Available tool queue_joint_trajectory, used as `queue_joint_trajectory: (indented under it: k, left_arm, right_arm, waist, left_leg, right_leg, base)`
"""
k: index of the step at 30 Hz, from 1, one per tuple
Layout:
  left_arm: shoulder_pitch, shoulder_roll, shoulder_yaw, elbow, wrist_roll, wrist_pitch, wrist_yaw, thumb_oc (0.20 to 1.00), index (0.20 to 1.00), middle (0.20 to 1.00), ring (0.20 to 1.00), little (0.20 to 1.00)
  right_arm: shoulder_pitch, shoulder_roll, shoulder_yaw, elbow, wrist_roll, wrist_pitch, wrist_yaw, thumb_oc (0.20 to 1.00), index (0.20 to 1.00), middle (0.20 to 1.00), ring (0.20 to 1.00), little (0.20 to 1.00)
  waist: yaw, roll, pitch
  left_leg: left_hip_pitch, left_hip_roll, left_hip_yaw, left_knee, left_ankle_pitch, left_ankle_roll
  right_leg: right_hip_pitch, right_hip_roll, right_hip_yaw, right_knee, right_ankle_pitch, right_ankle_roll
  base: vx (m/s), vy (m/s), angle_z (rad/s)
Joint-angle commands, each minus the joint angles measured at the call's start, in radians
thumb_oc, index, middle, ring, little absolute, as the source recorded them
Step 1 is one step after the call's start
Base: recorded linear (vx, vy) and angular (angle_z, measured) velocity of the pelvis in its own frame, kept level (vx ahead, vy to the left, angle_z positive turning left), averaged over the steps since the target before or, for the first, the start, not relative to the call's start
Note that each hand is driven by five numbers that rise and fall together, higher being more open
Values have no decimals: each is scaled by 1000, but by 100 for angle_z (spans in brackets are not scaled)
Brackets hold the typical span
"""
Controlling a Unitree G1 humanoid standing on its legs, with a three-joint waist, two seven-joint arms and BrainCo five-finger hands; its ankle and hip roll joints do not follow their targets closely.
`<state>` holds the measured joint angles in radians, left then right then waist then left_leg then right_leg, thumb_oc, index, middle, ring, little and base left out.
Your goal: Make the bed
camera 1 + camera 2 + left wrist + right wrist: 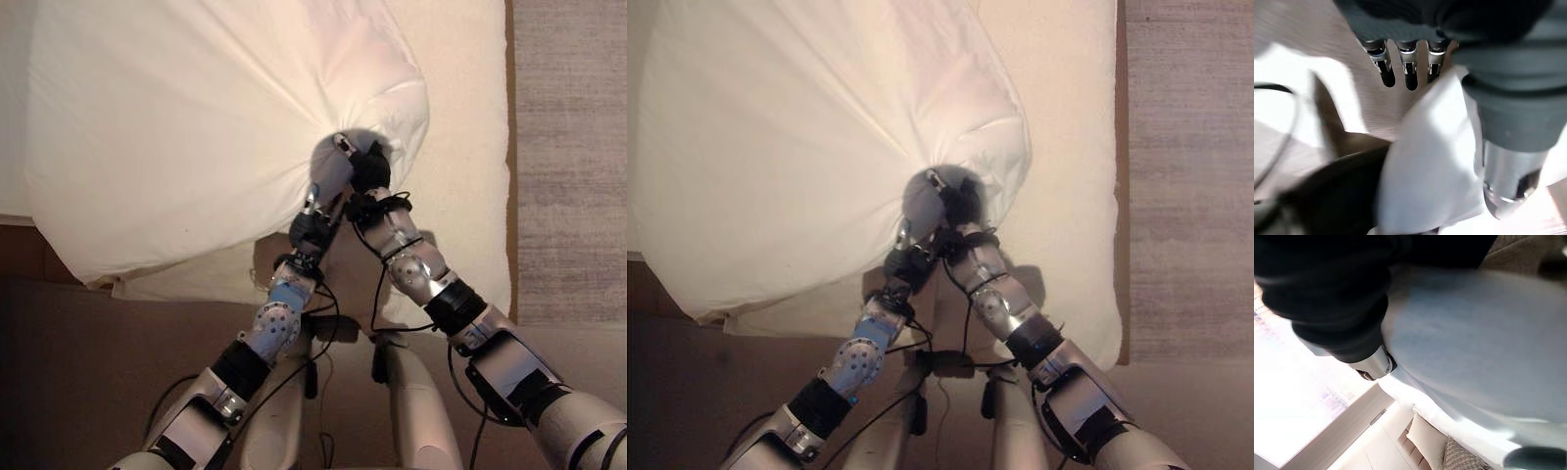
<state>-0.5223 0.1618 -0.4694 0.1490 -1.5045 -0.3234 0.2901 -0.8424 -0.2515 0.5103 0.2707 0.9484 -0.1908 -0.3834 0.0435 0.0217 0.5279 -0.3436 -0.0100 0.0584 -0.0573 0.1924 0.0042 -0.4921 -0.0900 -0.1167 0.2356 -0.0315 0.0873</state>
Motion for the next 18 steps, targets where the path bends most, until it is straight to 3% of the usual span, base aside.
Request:
queue_joint_trajectory:
  k: [1, 8, 18]
  left_arm:
    - [44, -16, 78, -26, 91, -71, 15, 1000, 1000, 1000, 1000, 1000]
    - [169, -4, 136, -91, 123, -91, 22, 1000, 1000, 1000, 1000, 1000]
    - [268, 20, 189, -82, 151, -93, 39, 1000, 1000, 1000, 1000, 1000]
  right_arm:
    - [63, -22, -130, -210, -82, -128, -1, 200, 200, 200, 200, 200]
    - [80, -41, -209, -210, -162, -148, -73, 200, 200, 200, 200, 200]
    - [40, -52, -267, -171, -163, -164, -138, 200, 200, 200, 200, 200]
  waist:
    - [-41, -63, -88]
    - [-27, -53, -80]
    - [-2, -49, -73]
  left_leg:
    - [-12, -50, 3, 66, -113, 2]
    - [-32, -54, -13, 81, -113, 2]
    - [-41, -57, -21, 77, -109, 3]
  right_leg:
    - [38, 25, 5, -114, 142, 9]
    - [39, 18, -9, -116, 145, 7]
    - [33, 13, -25, -110, 141, 8]
  base:
    - [-6, -43, -1]
    - [-3, -32, 1]
    - [3, -7, 3]
